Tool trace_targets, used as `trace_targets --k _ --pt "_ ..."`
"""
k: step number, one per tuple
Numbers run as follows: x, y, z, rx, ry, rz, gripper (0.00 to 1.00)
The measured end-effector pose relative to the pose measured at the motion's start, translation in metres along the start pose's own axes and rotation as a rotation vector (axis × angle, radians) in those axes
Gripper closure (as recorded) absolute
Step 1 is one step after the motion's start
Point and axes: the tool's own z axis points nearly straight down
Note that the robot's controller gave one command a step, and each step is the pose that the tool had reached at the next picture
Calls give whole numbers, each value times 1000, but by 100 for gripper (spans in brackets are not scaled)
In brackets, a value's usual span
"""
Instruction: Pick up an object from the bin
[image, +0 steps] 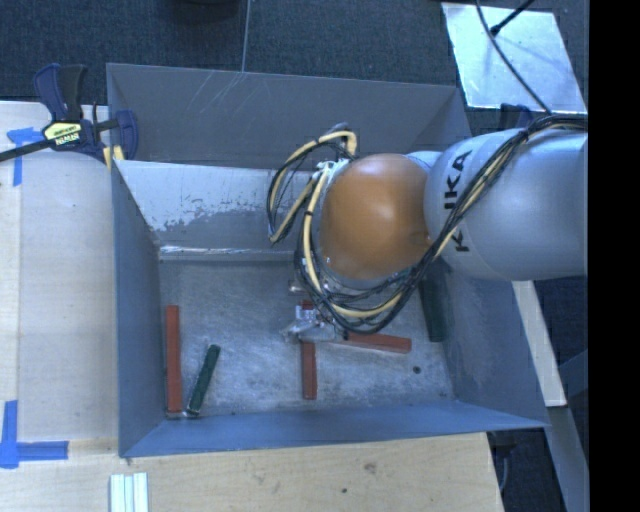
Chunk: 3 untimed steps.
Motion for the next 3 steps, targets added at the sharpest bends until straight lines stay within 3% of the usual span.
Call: trace_targets --k 1,2,3 --pt "-56 -8 -92 7 -5 -3 100" --pt "-27 33 -49 -8 3 -30 100" --pt "-28 30 -52 -3 0 -28 0"
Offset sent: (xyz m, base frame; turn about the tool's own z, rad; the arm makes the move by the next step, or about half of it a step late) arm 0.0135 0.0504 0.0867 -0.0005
